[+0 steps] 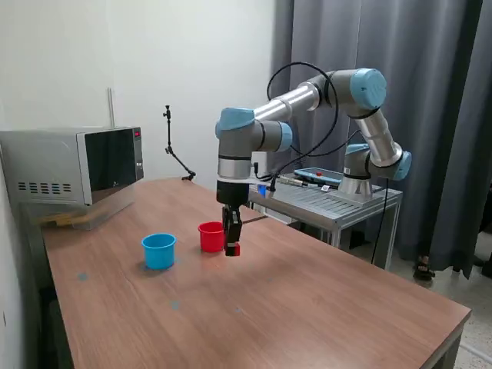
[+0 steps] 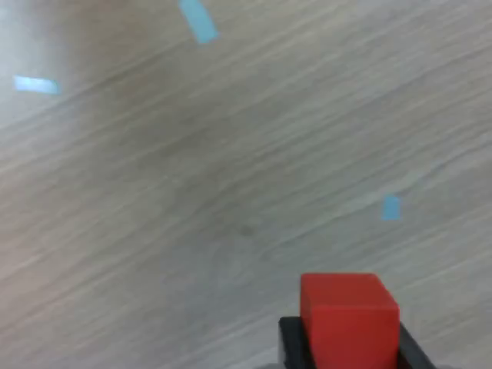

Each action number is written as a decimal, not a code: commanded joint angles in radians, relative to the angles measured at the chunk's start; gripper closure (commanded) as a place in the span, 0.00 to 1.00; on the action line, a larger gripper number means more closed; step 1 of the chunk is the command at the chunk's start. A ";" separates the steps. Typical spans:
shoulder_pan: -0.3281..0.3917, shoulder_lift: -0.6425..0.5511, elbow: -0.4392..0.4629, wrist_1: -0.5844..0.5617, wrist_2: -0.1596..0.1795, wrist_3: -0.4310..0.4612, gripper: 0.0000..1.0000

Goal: Place red objects in the red bin, and blue objects in the blue bin.

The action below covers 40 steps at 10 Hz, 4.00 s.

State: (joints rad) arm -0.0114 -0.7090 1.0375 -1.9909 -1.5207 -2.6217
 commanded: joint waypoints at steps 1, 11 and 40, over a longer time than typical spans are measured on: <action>-0.031 -0.042 0.057 0.015 -0.001 -0.004 1.00; -0.185 -0.216 0.297 0.017 -0.001 -0.004 1.00; -0.263 -0.250 0.351 0.014 -0.041 -0.170 0.00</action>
State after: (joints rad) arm -0.3001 -0.9412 1.3918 -1.9822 -1.5654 -2.7218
